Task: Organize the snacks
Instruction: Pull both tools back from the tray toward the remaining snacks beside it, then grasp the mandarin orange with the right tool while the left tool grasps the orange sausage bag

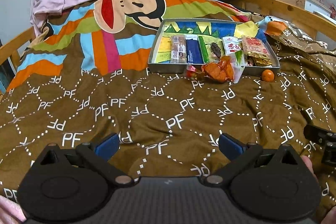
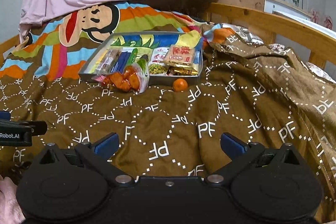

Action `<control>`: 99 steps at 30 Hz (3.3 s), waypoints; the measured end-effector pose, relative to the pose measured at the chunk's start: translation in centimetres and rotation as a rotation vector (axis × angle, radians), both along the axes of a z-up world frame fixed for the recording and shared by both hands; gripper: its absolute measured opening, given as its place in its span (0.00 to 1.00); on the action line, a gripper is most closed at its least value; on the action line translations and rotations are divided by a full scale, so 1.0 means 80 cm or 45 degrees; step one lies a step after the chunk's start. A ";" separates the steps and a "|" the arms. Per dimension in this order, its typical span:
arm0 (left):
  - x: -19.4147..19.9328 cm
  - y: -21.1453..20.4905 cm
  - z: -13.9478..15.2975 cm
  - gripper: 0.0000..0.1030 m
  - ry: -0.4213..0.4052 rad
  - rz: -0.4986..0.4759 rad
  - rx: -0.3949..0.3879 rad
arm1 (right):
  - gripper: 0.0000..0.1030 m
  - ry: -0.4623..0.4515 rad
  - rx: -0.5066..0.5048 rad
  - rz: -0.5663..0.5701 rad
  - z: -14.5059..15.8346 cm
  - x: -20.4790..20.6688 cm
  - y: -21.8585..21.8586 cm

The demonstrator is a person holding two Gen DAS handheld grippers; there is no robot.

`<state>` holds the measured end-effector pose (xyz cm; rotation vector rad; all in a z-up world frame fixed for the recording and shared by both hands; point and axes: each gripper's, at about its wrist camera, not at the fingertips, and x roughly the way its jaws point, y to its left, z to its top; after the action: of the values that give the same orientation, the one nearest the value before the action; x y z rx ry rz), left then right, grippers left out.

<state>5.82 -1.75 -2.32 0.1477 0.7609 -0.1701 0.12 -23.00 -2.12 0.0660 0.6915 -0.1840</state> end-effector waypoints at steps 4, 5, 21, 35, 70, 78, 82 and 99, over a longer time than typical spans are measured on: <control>0.003 0.000 -0.001 0.99 0.000 0.016 -0.011 | 0.99 0.011 0.014 -0.006 -0.002 0.005 -0.003; 0.005 0.000 -0.001 0.99 0.005 0.019 -0.016 | 0.99 0.011 0.018 -0.006 -0.003 0.005 -0.004; 0.094 -0.048 -0.020 0.99 0.047 -0.015 -0.082 | 0.99 0.005 -0.009 -0.024 -0.016 0.046 -0.020; 0.155 -0.063 -0.060 0.99 -0.066 -0.003 -0.162 | 0.99 -0.130 -0.198 -0.032 -0.033 0.115 -0.031; 0.241 -0.112 -0.107 0.99 0.068 -0.161 -0.505 | 0.85 -0.027 -0.224 0.129 -0.104 0.237 -0.051; 0.245 -0.108 -0.107 0.92 0.064 -0.137 -0.518 | 0.61 -0.036 -0.157 0.094 -0.103 0.243 -0.058; 0.243 -0.108 -0.109 0.83 0.052 -0.130 -0.486 | 0.55 -0.015 -0.122 0.070 -0.105 0.247 -0.064; 0.216 -0.105 -0.105 0.73 0.025 -0.090 -0.475 | 0.34 -0.045 -0.223 0.098 -0.094 0.235 -0.042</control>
<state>23.09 -10.17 -10.73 -0.1821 0.7312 -0.3772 18.92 -26.35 -9.63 -0.1243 0.6393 -0.1686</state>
